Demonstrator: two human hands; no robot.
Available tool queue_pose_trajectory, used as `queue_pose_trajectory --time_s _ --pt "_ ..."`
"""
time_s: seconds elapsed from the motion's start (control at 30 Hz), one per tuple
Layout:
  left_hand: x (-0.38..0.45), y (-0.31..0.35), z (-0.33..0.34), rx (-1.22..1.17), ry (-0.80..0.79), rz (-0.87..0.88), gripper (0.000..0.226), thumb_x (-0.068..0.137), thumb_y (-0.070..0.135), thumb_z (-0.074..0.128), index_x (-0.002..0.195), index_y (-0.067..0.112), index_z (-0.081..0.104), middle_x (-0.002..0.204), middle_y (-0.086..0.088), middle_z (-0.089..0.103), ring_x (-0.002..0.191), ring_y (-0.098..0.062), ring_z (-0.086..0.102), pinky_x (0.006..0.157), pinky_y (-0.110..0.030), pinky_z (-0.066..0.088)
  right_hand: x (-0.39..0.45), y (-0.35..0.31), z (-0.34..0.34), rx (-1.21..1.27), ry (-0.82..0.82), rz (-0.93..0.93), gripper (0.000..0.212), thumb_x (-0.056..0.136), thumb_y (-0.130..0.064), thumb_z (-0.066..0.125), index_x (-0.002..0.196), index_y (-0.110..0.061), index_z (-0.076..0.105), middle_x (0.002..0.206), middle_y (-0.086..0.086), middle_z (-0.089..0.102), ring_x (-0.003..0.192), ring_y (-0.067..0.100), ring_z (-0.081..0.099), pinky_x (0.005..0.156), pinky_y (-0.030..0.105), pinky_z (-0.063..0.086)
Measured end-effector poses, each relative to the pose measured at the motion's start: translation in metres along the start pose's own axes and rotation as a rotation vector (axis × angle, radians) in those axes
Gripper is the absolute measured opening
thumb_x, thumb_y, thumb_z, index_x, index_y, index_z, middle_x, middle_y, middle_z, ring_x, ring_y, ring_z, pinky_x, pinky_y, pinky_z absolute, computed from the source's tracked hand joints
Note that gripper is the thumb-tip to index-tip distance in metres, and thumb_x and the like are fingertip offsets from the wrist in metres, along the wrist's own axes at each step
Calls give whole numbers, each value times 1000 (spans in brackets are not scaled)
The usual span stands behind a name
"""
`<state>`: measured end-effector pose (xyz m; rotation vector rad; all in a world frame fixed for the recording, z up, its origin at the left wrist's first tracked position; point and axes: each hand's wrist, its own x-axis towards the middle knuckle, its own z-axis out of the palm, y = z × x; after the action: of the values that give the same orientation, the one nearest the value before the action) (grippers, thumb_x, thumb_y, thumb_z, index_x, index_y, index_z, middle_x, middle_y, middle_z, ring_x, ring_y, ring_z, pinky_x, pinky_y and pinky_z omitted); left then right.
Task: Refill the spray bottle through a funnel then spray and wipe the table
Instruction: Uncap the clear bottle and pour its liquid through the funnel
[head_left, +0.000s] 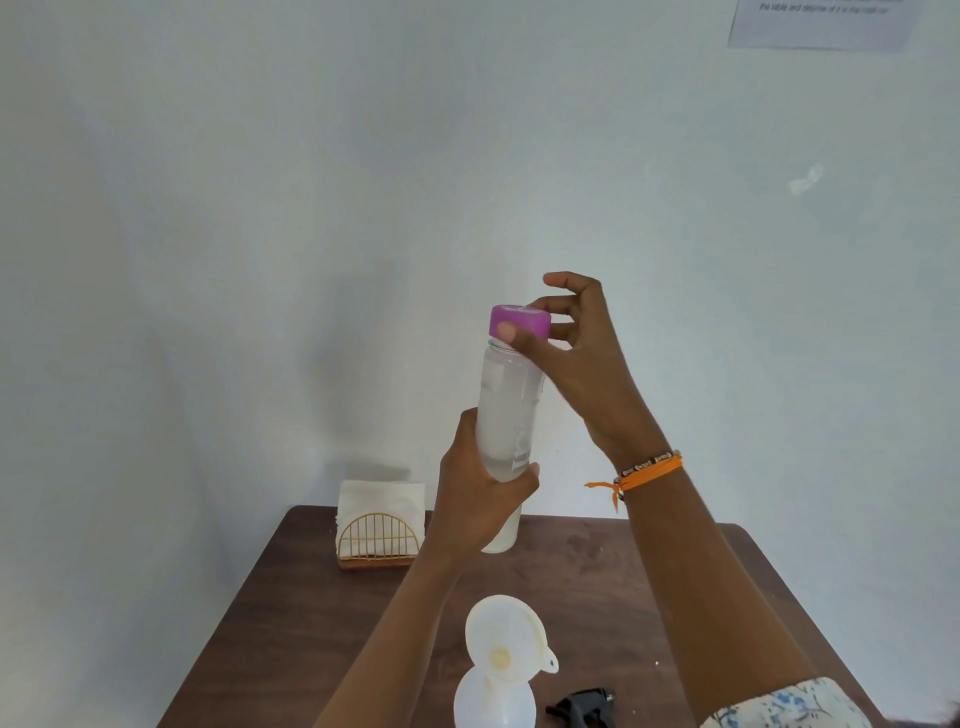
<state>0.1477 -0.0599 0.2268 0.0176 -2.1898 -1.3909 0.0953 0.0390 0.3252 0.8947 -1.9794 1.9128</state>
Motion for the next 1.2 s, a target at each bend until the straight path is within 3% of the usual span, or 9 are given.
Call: queue_pose_trajectory --time_s 0.1,0.33,0.43,0.53,0.67,0.77,0.87,1.03,1.2 --pt "-1 -1 2 1 -7 -7 54 77 26 72 116 27 34 103 15 43 81 3 48 68 0 32 0 -3 3 17 8 17 60 73 -26 76 121 -24 41 102 -3 55 88 7 58 66 10 48" --pt "-1 -3 1 -2 -9 -3 54 77 25 72 109 33 30 96 23 42 82 4 49 62 4 35 5 0 -6 136 -114 36 33 88 -30 58 120 -22 55 117 5 60 111 22 56 94 30 46" --pt "-1 -3 1 -11 -2 -6 55 76 28 72 110 33 29 101 18 42 83 4 49 65 2 34 7 -3 -9 162 -108 35 26 96 -28 45 118 -22 57 118 -2 60 108 12 55 87 24 41" --pt "-3 -1 1 -26 18 -10 59 73 32 74 111 34 29 96 25 40 83 7 47 61 4 35 7 -2 -11 228 -88 58 25 97 -30 42 116 -26 57 117 -4 59 102 11 50 79 23 35" --pt "-2 0 2 -72 35 -33 62 70 37 75 110 36 29 95 27 40 85 2 49 62 1 36 3 4 -14 385 -61 95 30 98 -19 38 125 -17 51 118 1 54 98 14 50 78 22 43" --pt "-1 0 3 -112 23 -63 61 71 37 74 112 36 28 101 19 41 90 -5 49 69 -3 34 -3 11 -17 480 -22 141 29 97 -14 40 124 -15 51 119 5 51 98 20 53 82 24 50" --pt "-1 -2 5 -137 14 -54 58 74 35 71 113 35 28 95 25 40 86 -1 50 66 -4 36 -12 24 -20 487 0 201 26 96 -13 43 120 -14 53 111 4 53 91 21 56 89 29 50" --pt "0 -12 8 -166 -28 -29 54 78 30 69 116 31 30 96 26 43 88 0 52 60 -4 43 -35 58 -23 557 84 314 20 93 -11 50 113 -6 50 106 14 58 97 25 59 93 32 51" --pt "-2 -19 9 -170 -61 -30 51 80 26 68 116 27 34 96 26 46 87 8 51 66 -1 43 -68 114 -23 344 171 481 29 87 -15 60 112 -3 51 115 20 59 101 26 64 90 32 52"
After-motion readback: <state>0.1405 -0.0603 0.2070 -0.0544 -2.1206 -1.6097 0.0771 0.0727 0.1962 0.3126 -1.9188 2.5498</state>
